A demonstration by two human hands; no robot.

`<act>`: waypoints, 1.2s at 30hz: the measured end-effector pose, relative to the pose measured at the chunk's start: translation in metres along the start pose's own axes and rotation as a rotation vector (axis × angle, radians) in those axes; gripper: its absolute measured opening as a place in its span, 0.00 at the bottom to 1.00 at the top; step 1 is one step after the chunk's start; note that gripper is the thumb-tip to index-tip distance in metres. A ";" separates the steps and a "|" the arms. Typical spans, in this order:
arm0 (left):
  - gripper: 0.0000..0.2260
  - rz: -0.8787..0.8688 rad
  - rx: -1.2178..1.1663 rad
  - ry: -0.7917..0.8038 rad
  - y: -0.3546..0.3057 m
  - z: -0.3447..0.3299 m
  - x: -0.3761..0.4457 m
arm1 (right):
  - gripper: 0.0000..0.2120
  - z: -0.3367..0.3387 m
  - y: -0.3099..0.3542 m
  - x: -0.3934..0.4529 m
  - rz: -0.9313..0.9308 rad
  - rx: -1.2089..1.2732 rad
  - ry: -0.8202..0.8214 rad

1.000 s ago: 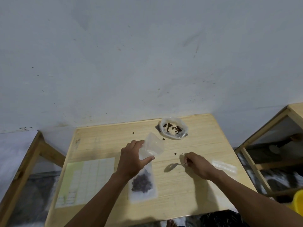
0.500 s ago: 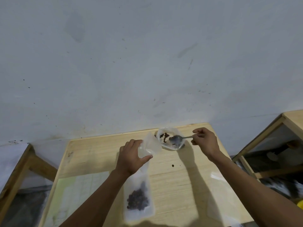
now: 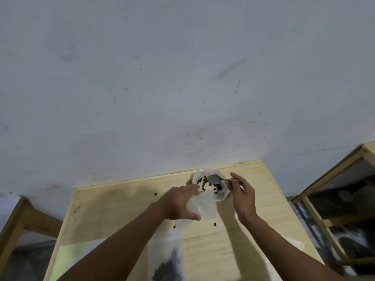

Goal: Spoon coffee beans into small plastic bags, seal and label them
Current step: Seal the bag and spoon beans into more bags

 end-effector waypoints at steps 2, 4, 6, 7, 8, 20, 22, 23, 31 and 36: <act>0.35 -0.014 0.025 0.068 0.001 -0.003 0.010 | 0.13 -0.002 -0.007 0.003 -0.003 0.030 -0.009; 0.35 -0.027 0.012 0.086 0.004 -0.004 0.018 | 0.13 -0.004 -0.012 0.003 -0.010 0.028 -0.018; 0.36 -0.042 -0.006 0.087 0.005 -0.004 0.024 | 0.14 -0.005 -0.014 0.003 0.000 -0.077 -0.041; 0.36 -0.049 -0.013 0.085 0.006 -0.004 0.025 | 0.14 -0.005 -0.014 0.003 0.008 -0.136 -0.062; 0.36 -0.058 -0.018 0.076 0.006 -0.004 0.027 | 0.13 -0.004 -0.017 0.005 0.013 -0.186 -0.084; 0.36 -0.214 -0.030 -0.182 -0.004 0.007 0.019 | 0.12 -0.016 -0.044 0.010 -0.193 -0.305 0.102; 0.36 -0.212 -0.023 -0.184 -0.004 0.007 0.017 | 0.13 -0.019 -0.035 0.008 -0.206 -0.293 0.124; 0.36 -0.206 -0.022 -0.183 -0.003 0.007 0.015 | 0.14 -0.020 -0.031 0.008 -0.222 -0.287 0.134; 0.37 -0.124 -0.020 -0.147 0.013 -0.004 0.006 | 0.11 -0.037 -0.028 0.004 -0.543 0.115 0.232; 0.38 -0.076 0.010 -0.158 0.028 -0.012 -0.008 | 0.24 -0.034 -0.032 0.001 -0.556 0.239 0.134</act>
Point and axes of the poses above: each hand's wrist, its own x-axis towards the middle knuckle, its own z-axis out of the back of the hand, y = z × x, the point moved 6 cm from there along x, towards the middle knuckle, and after that the axes turned 10 degrees about y, right-handed, at the moved point
